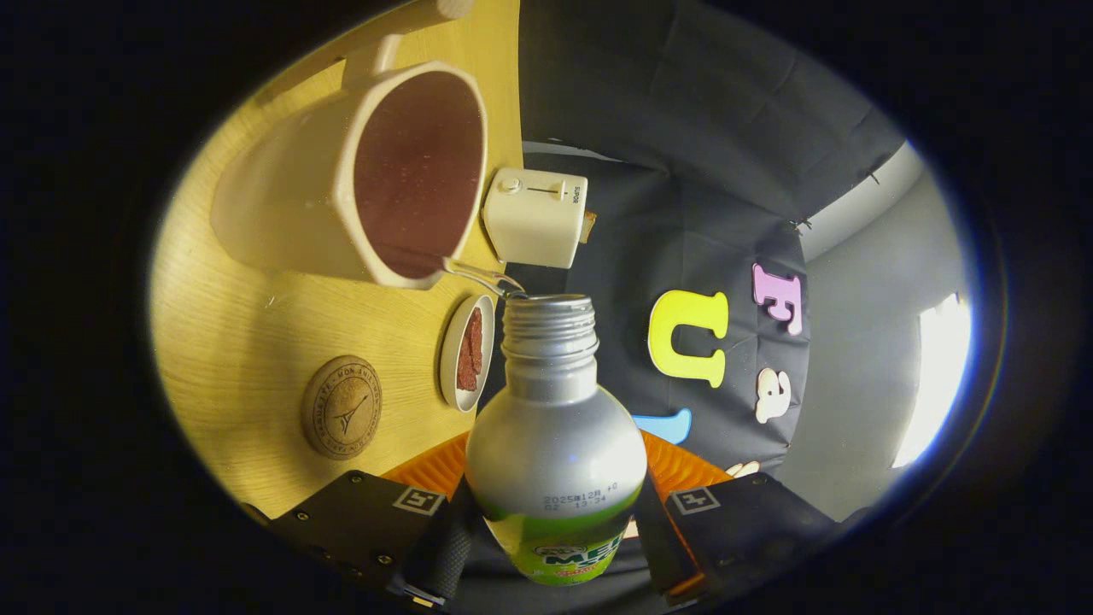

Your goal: Take the bottle from table, then pour the juice into the cup, finally place the bottle on the coaster

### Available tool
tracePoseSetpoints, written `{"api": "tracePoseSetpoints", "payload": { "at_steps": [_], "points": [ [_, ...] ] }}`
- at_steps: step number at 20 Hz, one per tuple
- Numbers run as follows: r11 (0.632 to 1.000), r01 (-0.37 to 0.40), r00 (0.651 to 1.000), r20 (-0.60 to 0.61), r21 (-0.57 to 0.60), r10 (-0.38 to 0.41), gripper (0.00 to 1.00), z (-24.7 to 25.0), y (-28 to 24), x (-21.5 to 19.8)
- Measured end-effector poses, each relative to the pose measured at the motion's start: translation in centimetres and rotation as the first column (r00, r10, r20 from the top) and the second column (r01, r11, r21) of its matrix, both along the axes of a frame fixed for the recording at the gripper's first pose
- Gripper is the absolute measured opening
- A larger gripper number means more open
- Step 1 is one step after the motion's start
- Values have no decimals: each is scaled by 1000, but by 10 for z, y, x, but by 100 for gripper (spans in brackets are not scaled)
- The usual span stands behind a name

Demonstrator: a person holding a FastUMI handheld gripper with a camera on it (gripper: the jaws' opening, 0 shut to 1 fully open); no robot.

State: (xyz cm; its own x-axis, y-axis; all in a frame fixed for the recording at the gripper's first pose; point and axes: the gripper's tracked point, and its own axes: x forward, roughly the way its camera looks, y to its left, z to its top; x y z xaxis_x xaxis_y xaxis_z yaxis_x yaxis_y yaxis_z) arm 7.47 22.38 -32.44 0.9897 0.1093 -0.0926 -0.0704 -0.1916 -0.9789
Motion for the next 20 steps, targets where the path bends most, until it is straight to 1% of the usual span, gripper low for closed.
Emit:
{"api": "tracePoseSetpoints", "payload": {
  "at_steps": [8,20],
  "points": [
    [1000,3,1000,6,-30,-2,81,3,-4,2],
    [997,-13,999,41,-81,16,81,16,-2,3]
  ]
}}
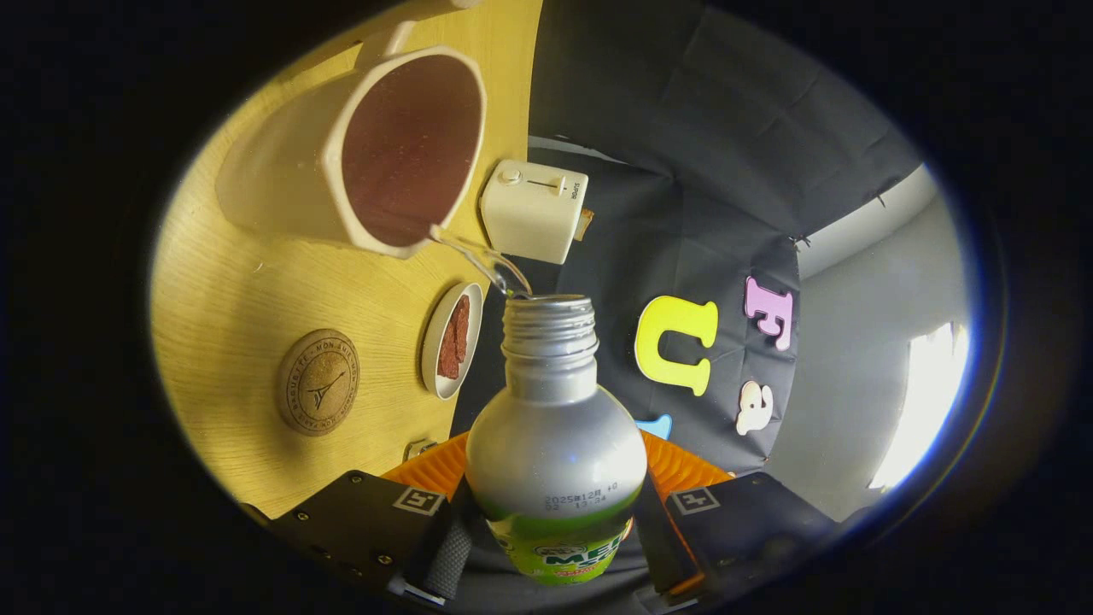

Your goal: Take the bottle from table, then pour the juice into the cup, finally place the bottle on the coaster

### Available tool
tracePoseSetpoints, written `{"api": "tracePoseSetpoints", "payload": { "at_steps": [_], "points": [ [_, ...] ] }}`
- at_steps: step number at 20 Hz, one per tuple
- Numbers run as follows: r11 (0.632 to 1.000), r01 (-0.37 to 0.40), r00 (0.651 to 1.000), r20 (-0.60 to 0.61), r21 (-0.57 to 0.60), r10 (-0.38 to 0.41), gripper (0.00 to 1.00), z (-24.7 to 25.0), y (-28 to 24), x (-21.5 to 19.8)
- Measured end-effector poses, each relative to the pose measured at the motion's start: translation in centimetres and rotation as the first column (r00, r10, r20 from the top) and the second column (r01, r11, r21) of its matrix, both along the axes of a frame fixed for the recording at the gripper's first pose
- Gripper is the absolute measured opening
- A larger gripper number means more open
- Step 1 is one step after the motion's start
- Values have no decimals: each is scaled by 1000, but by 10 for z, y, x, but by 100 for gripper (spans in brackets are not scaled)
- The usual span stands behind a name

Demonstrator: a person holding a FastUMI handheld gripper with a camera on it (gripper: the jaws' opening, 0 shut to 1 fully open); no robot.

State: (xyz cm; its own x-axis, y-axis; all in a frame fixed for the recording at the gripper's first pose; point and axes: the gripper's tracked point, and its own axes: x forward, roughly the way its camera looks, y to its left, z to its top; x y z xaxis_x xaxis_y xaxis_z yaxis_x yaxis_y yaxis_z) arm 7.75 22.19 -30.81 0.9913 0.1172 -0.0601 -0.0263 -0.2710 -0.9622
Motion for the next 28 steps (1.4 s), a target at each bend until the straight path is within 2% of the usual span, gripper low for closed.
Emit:
{"api": "tracePoseSetpoints", "payload": {
  "at_steps": [28],
  "points": [
    [993,-17,1000,23,-115,20,81,13,2,0]
  ]
}}
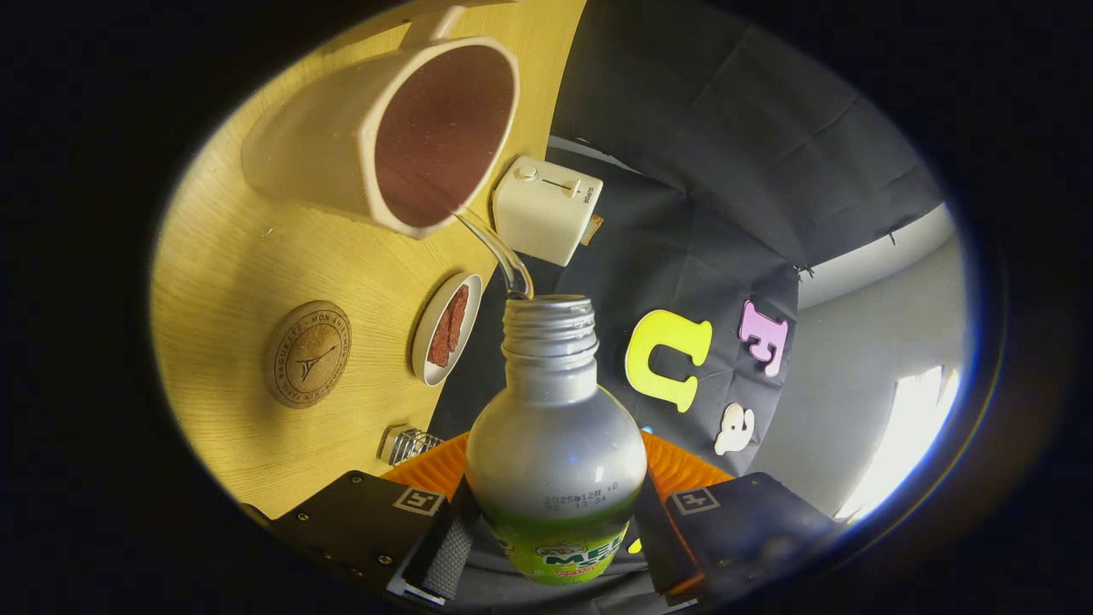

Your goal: Take the bottle from table, then pour the juice into the cup, finally place the bottle on the coaster

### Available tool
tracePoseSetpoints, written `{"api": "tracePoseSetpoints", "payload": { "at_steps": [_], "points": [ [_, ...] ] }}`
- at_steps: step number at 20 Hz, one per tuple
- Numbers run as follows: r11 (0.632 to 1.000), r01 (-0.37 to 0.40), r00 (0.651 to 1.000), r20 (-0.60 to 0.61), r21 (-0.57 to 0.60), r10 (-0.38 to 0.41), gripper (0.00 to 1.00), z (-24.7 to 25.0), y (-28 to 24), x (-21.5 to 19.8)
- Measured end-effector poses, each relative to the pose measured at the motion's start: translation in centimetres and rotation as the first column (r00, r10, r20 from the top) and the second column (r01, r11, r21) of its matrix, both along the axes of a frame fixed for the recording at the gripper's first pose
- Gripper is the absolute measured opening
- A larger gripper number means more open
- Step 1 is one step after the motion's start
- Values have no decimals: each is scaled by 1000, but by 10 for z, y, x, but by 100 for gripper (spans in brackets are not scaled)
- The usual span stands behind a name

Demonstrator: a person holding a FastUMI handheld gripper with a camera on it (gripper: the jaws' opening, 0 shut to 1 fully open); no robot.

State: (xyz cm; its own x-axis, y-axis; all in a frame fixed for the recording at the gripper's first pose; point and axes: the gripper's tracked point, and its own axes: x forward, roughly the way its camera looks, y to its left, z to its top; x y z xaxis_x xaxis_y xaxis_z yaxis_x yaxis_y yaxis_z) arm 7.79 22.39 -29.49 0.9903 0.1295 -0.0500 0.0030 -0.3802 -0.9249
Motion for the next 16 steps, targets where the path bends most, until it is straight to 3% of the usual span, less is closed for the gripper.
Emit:
{"api": "tracePoseSetpoints", "payload": {
  "at_steps": [16],
  "points": [
    [992,-30,998,47,-121,36,81,28,10,3]
  ]
}}
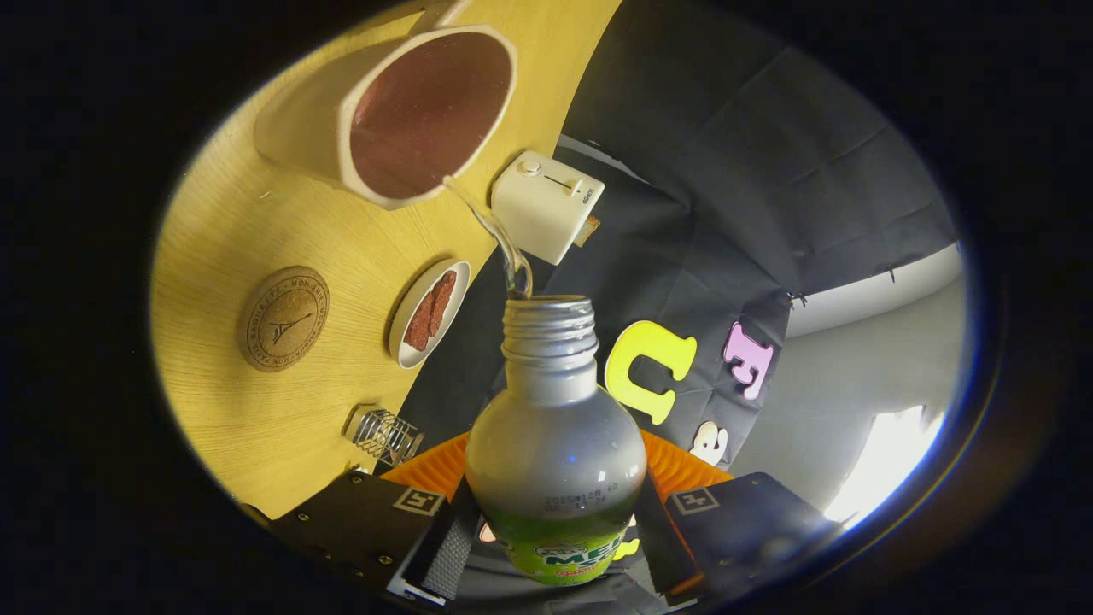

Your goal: Take the bottle from table, then pour the juice into the cup, finally place the bottle on the coaster

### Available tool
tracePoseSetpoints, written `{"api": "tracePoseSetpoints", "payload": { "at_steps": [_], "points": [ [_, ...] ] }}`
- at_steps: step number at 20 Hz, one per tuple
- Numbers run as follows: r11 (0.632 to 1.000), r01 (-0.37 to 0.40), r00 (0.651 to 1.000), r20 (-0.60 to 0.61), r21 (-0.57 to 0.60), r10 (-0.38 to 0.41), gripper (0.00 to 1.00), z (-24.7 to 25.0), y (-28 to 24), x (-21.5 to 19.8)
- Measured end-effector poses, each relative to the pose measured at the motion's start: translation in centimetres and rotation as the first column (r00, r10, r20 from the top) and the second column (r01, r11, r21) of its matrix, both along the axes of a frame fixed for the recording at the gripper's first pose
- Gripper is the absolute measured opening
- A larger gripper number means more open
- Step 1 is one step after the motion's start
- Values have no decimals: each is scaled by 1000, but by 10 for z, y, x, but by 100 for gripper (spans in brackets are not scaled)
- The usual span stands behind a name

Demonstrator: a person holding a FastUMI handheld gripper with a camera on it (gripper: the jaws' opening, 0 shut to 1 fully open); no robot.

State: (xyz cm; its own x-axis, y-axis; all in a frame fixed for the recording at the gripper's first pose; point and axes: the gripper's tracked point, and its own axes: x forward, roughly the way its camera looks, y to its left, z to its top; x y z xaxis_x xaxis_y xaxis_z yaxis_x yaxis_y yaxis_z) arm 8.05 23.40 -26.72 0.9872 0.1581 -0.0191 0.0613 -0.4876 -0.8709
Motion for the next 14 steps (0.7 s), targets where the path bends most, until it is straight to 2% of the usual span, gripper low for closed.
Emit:
{"api": "tracePoseSetpoints", "payload": {
  "at_steps": [14],
  "points": [
    [990,-31,1000,-8,-139,30,81,-13,18,-3]
  ]
}}
